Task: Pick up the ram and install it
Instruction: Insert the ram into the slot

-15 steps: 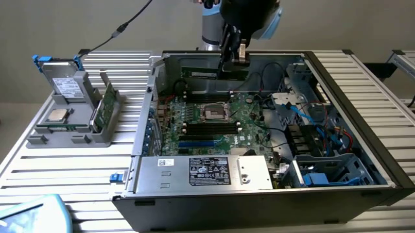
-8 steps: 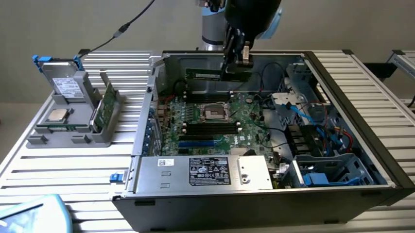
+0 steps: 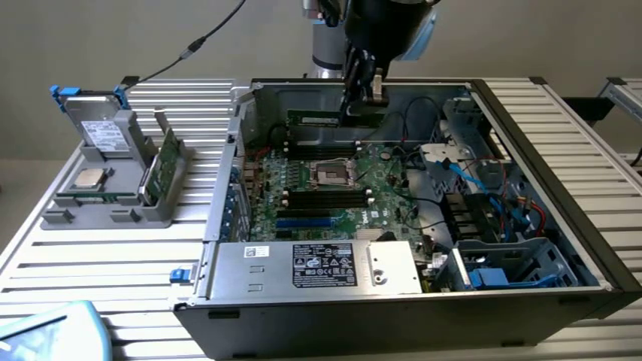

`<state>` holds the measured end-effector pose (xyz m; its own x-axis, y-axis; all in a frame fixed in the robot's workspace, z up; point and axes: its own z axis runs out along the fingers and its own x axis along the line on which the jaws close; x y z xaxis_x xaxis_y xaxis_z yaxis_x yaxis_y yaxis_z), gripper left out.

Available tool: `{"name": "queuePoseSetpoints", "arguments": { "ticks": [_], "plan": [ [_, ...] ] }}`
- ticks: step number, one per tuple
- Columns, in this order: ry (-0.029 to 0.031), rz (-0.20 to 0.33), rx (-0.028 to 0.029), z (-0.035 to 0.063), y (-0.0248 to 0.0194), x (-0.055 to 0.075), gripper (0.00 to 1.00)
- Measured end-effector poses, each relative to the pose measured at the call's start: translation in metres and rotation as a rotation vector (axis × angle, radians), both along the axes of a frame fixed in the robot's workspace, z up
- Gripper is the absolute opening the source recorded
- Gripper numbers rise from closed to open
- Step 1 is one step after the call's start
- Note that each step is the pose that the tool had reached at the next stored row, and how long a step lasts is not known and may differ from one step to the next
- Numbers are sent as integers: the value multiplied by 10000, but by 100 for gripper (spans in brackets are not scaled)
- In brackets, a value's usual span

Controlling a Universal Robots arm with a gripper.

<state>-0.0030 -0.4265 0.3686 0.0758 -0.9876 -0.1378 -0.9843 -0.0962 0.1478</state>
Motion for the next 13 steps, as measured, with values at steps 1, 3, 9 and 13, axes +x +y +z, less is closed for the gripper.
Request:
{"name": "queuePoseSetpoints", "arguments": {
  "ticks": [1,3,9,13],
  "plan": [
    [0,151,-24,-7,0,-1,14],
    [3,452,-66,-19,0,-3,14],
    [21,676,-520,-48,86,-23,14],
    [79,677,-1038,-58,156,-24,14]
  ]
}}
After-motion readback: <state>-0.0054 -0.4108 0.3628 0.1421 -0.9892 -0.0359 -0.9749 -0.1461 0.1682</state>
